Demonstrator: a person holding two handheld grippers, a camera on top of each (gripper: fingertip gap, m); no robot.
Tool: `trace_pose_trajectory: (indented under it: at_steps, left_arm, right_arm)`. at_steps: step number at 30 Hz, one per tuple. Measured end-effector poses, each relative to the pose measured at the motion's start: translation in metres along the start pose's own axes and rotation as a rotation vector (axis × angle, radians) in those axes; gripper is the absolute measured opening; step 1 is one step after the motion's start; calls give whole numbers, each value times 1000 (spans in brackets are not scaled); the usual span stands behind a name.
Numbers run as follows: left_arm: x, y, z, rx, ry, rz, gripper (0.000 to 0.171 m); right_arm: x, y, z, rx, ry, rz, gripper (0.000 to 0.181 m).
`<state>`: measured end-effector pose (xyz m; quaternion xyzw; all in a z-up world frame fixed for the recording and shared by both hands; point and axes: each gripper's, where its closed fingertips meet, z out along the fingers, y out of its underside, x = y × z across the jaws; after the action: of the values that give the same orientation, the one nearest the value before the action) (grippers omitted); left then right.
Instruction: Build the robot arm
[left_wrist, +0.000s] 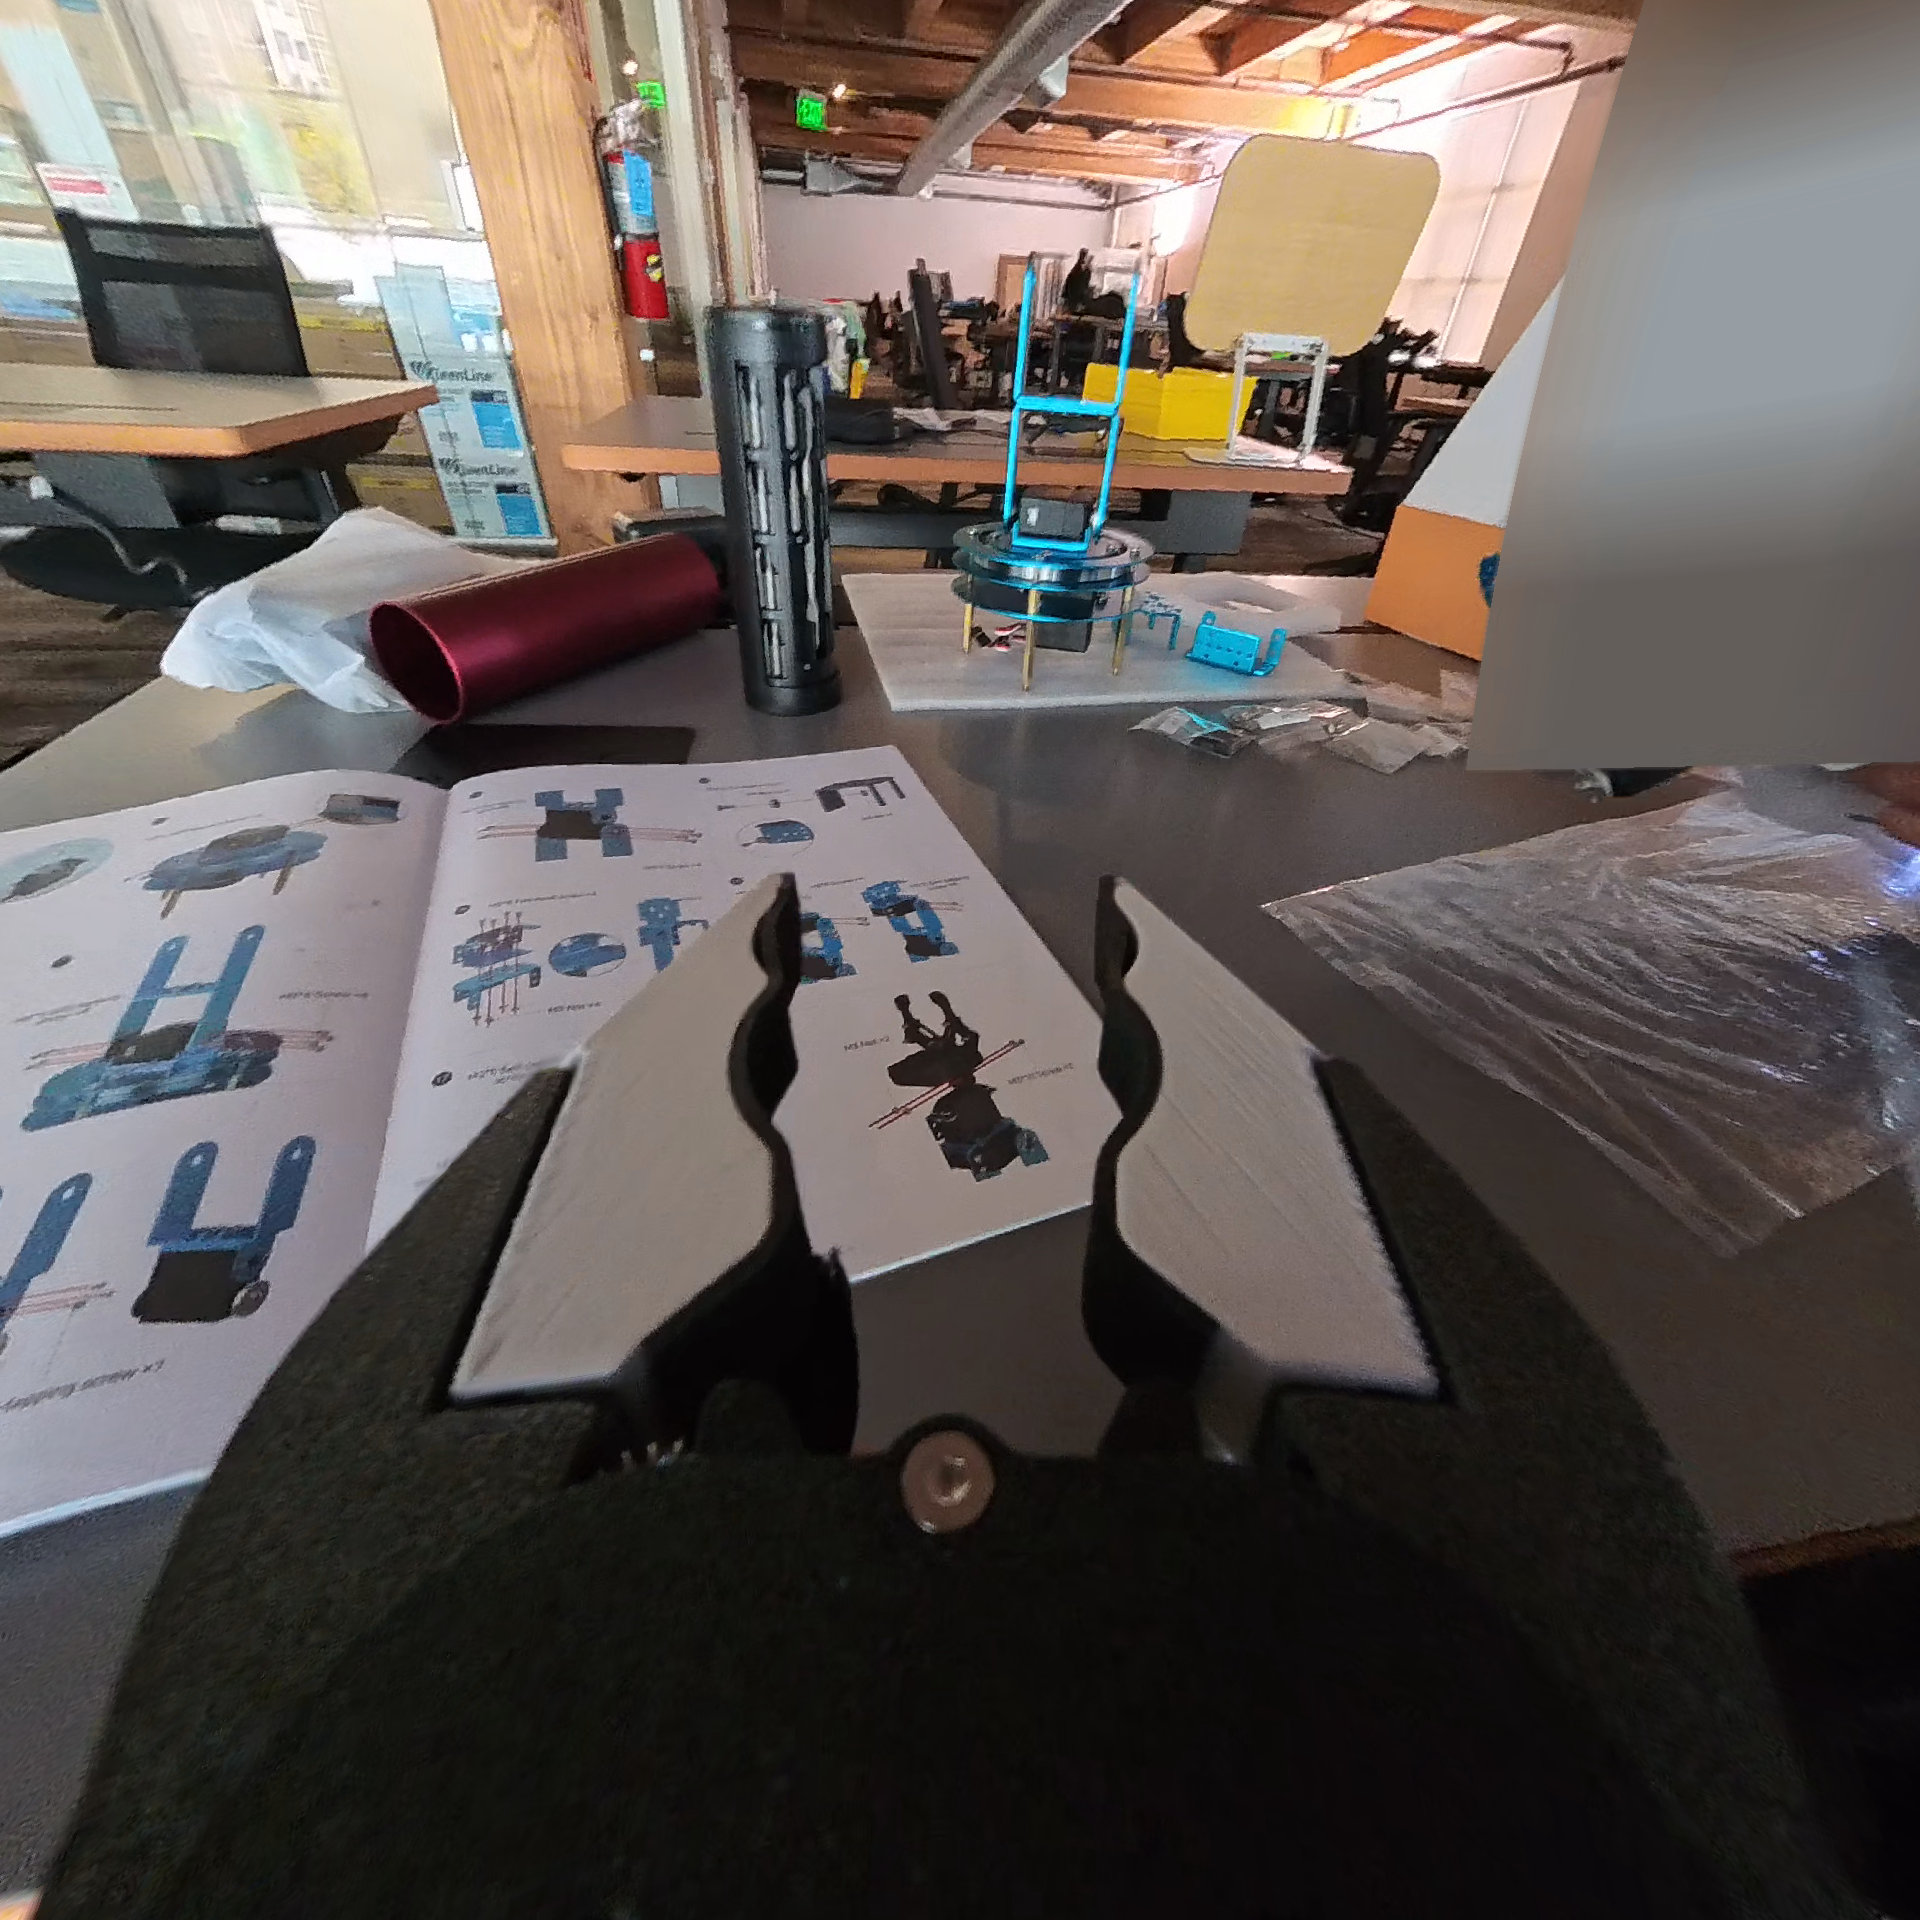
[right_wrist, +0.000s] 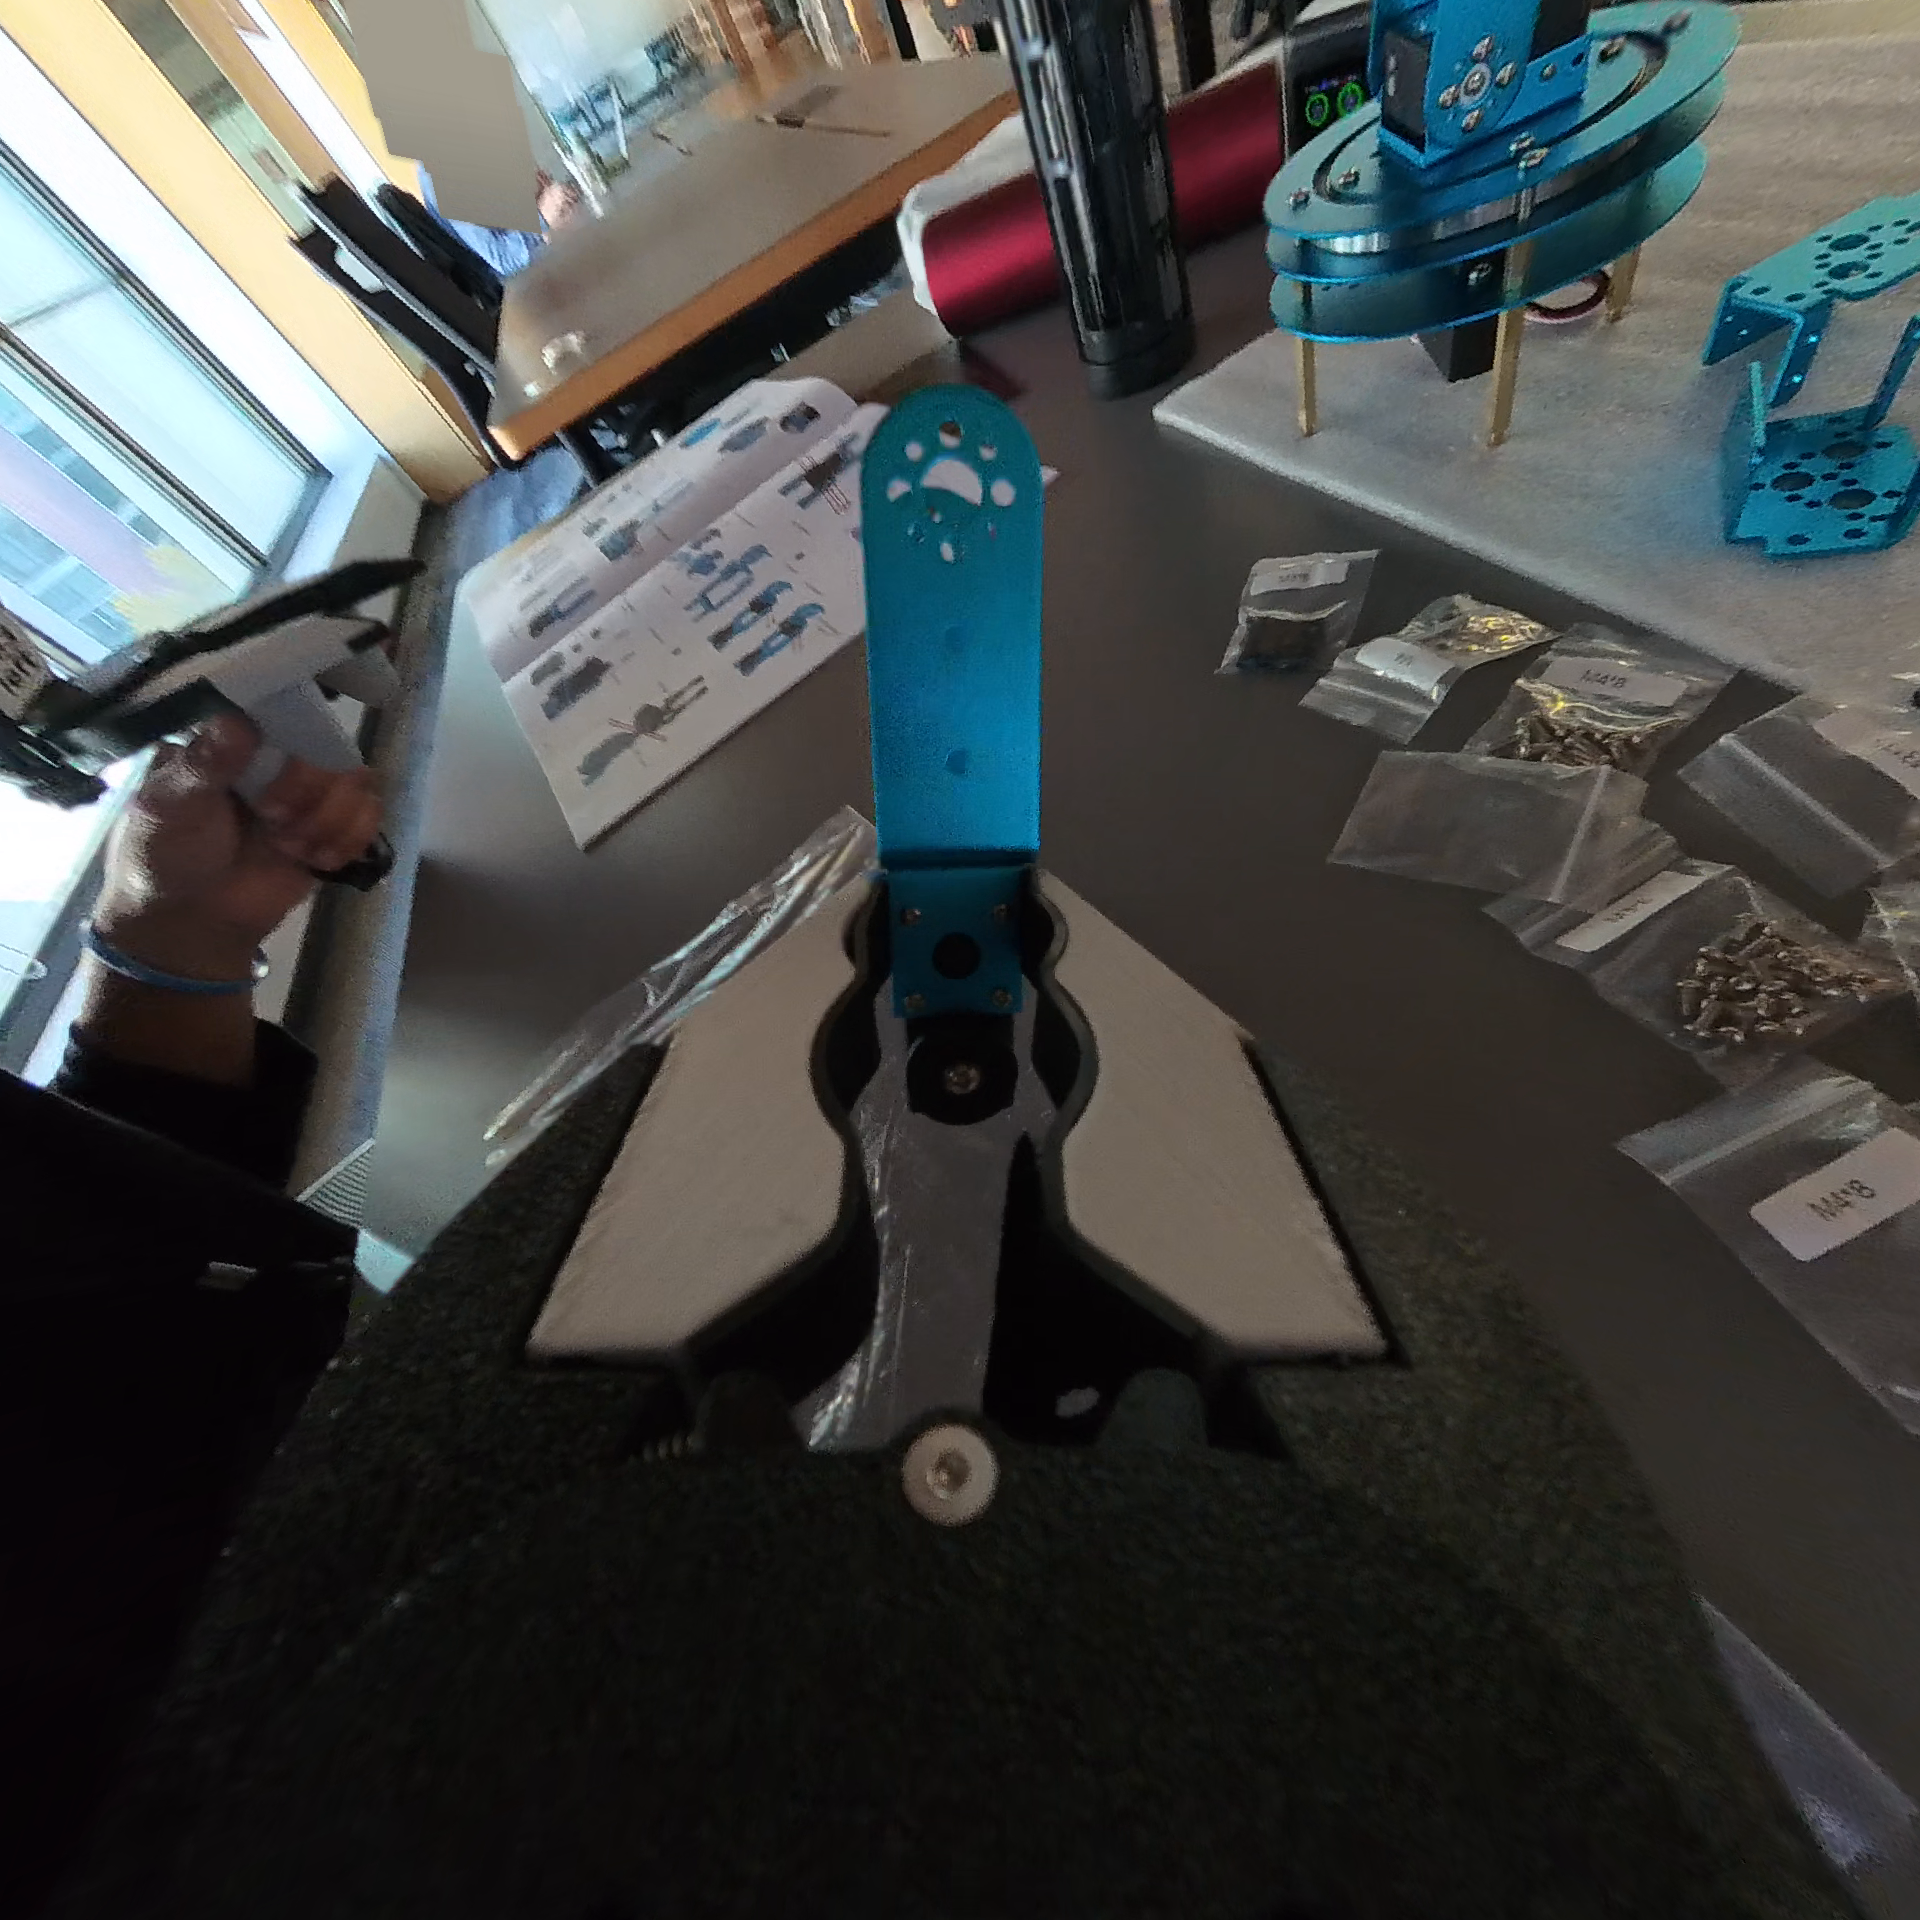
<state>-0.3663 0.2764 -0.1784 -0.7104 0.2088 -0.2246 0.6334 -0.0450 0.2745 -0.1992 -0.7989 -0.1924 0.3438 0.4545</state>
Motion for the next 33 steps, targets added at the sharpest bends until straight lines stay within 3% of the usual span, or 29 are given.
trace_pose_trajectory:
  at_steps: [4, 9, 17, 24, 29, 31, 33]
  left_arm:
    - [-28, 23, -11, -113, -90, -96, 56]
    - [-96, 56, -59, -269, -286, -156, 56]
    - [-134, 57, -107, -257, -358, -123, 55]
    - [-135, 68, -109, -223, -340, -154, 56]
    - [-126, 57, -108, -177, -323, -123, 55]
    - [-111, 43, -99, -113, -258, -147, 56]
    - [-77, 20, -79, -7, -100, -215, 56]
  right_arm:
    - [-11, 3, 10, -42, 31, -73, 23]
    - [-32, 1, 43, -89, 71, -192, 23]
    - [-72, -8, 95, -87, -21, -184, 24]
    - [-91, -6, 117, -101, -78, -167, 24]
    - [-96, -7, 119, -78, -128, -116, 24]
    - [-106, -15, 119, -23, -212, -42, 23]
    - [-127, -32, 114, 83, -394, 108, 24]
